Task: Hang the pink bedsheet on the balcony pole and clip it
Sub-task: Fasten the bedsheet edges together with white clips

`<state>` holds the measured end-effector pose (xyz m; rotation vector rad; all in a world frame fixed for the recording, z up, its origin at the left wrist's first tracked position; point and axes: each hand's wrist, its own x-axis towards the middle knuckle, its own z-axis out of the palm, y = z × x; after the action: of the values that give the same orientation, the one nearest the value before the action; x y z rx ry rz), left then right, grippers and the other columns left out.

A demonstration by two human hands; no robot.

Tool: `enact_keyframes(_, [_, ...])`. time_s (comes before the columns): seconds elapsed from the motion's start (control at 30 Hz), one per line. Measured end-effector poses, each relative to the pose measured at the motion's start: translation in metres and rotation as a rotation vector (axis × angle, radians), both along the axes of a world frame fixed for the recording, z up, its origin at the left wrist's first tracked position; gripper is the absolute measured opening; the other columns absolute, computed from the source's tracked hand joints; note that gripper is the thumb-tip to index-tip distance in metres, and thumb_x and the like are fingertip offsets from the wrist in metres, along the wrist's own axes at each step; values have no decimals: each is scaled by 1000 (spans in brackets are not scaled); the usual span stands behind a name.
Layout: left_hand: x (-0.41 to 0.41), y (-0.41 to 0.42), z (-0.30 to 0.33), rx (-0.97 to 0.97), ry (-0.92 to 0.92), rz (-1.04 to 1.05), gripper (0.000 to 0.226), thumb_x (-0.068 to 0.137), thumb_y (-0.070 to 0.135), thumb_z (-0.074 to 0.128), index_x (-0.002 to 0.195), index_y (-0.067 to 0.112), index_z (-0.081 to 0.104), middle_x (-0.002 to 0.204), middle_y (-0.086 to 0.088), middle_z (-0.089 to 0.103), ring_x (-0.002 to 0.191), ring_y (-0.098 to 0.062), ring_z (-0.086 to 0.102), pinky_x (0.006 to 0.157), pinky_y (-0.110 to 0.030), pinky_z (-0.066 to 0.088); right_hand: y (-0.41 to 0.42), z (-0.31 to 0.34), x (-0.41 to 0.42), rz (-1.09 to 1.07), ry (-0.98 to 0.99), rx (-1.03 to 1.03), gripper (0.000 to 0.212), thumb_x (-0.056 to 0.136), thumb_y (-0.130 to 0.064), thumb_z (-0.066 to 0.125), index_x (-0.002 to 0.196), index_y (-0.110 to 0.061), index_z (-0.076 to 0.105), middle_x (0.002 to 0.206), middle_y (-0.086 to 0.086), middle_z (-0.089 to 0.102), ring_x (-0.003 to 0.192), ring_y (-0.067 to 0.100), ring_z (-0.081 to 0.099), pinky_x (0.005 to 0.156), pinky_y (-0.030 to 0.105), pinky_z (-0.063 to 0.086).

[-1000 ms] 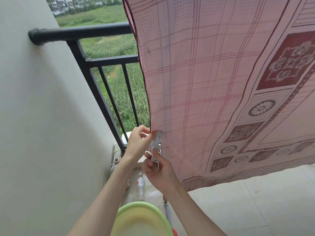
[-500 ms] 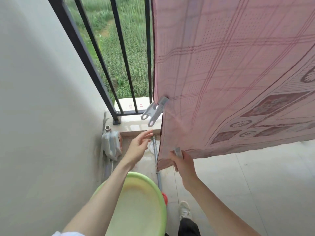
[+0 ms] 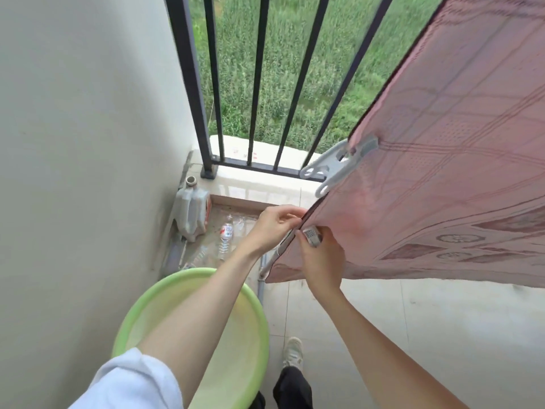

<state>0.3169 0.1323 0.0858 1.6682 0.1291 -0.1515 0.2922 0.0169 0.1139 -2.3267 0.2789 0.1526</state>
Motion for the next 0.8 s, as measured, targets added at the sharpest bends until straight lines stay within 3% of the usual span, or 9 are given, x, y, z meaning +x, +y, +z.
enact_keyframes(0.17, [0,-2,-5,30,-13,134,10,82,3,64,87,8,71,83,-1,68,74,-10,60,80,-27,49,3,-7,1,-79,5,-2,18,89,-25,50,84,-9,58,80,10,63,77,31,51,64,33,33])
enact_keyframes(0.27, [-4,-2,-8,103,-47,148,10,86,5,59,86,6,69,79,1,65,71,-6,56,74,-22,44,6,-9,0,-105,21,26,18,88,-25,51,81,-10,56,73,6,58,74,30,51,63,33,33])
enact_keyframes(0.43, [-9,3,-16,135,-66,147,15,90,3,51,84,12,62,68,14,55,62,4,49,65,-21,38,1,-13,-1,-139,10,111,22,85,-37,58,89,-15,56,79,3,63,77,27,56,70,36,43])
enact_keyframes(0.5, [-11,1,-16,87,-52,102,17,89,3,52,85,17,60,74,14,59,70,-1,53,72,-23,43,-3,-15,-1,-129,-2,145,23,85,-38,59,87,-15,57,78,2,62,78,26,56,71,36,43])
enact_keyframes(0.6, [-18,3,-29,-20,-16,16,31,86,-4,54,97,24,61,100,5,63,93,-12,61,86,-25,49,-6,-18,1,-114,8,155,26,84,-38,59,85,-12,58,72,0,59,75,26,54,66,33,40])
enact_keyframes(0.67, [-24,3,-39,-30,12,-12,41,82,-6,57,105,27,60,111,3,61,99,-13,61,88,-26,50,-4,-20,2,-89,20,162,26,84,-39,59,82,-12,58,67,-3,57,70,22,52,62,32,37])
enact_keyframes(0.8, [-25,-8,-49,114,10,51,34,76,-2,66,103,18,66,96,7,63,89,-8,60,81,-12,46,0,-22,5,-94,39,249,21,84,-34,61,82,-14,57,67,-6,56,65,13,50,56,24,38])
